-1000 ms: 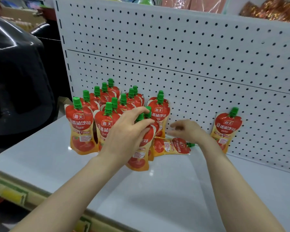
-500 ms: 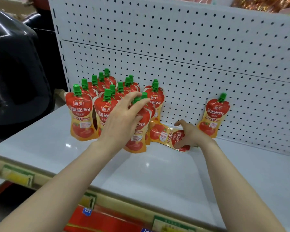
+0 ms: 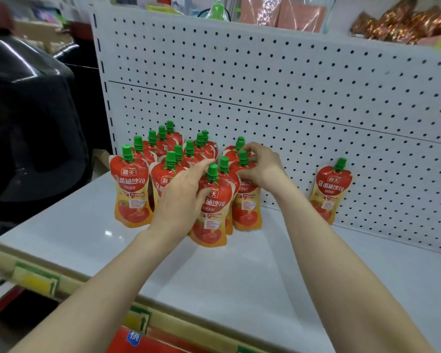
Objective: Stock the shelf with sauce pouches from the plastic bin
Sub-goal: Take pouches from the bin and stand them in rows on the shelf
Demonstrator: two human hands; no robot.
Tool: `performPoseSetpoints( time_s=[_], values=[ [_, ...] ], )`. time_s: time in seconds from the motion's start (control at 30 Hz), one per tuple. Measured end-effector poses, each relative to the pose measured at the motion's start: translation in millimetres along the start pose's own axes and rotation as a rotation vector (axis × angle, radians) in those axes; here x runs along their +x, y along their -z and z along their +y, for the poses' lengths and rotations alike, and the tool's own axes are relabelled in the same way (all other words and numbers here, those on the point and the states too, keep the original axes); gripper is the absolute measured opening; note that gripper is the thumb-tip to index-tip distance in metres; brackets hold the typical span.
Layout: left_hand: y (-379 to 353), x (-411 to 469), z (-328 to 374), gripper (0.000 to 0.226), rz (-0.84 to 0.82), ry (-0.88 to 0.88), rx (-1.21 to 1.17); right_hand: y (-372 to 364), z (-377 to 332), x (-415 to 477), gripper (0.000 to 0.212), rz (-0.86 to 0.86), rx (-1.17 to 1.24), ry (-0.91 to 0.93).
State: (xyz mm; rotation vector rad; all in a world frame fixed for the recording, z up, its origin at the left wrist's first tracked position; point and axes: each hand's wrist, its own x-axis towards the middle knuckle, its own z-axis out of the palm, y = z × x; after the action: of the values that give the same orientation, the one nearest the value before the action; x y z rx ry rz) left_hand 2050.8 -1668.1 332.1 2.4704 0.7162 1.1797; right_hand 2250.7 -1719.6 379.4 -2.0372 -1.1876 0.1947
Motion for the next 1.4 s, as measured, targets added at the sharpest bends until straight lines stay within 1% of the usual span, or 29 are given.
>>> performPoseSetpoints(
  time_s=[0.07, 0.1, 0.17, 0.23, 0.3, 0.37, 0.5, 0.6, 0.83, 0.97, 1.1, 1.27, 1.4],
  values=[
    [0, 0, -1, 0.059, 0.0, -0.002, -0.012, 2, 15, -2, 0.056, -0.032, -0.012, -0.056],
    [0, 1, -1, 0.059, 0.003, -0.005, -0.019, 4, 24, -4, 0.056, -0.044, -0.017, -0.092],
    [0, 1, -2, 0.058, 0.009, -0.013, -0.026, 7, 45, -10, 0.05, -0.086, 0.03, -0.185],
    [0, 2, -3, 0.058, 0.012, -0.017, -0.025, 2, 61, -19, 0.039, -0.136, 0.118, -0.24],
    [0, 2, -3, 0.058, 0.014, -0.015, -0.035, -10, 67, -26, 0.029, -0.095, 0.25, -0.219],
    [0, 2, -2, 0.058, 0.019, -0.014, -0.038, -24, 66, -25, 0.026, -0.016, 0.328, -0.175],
    [-1, 1, -3, 0.058, 0.017, -0.009, -0.035, -47, 64, -19, 0.021, 0.029, 0.351, -0.134],
    [-1, 1, -4, 0.058, 0.02, -0.018, -0.029, -50, 67, -18, 0.019, 0.028, 0.325, -0.101],
    [-3, -5, -9, 0.066, -0.01, -0.022, 0.007, -53, 66, -24, 0.026, -0.003, 0.291, -0.075],
    [-4, -5, -10, 0.065, -0.016, -0.023, 0.021, -58, 61, -29, 0.027, 0.01, 0.206, -0.014],
    [-4, -7, -10, 0.064, -0.018, -0.022, 0.029, -59, 64, -33, 0.027, -0.03, 0.151, 0.009],
    [-2, -8, -11, 0.065, -0.014, -0.03, 0.042, -53, 61, -32, 0.033, -0.031, 0.174, 0.027],
    [-1, -9, -12, 0.065, 0.007, -0.051, 0.063, -36, 56, -29, 0.045, -0.037, 0.295, 0.06]
  ],
)
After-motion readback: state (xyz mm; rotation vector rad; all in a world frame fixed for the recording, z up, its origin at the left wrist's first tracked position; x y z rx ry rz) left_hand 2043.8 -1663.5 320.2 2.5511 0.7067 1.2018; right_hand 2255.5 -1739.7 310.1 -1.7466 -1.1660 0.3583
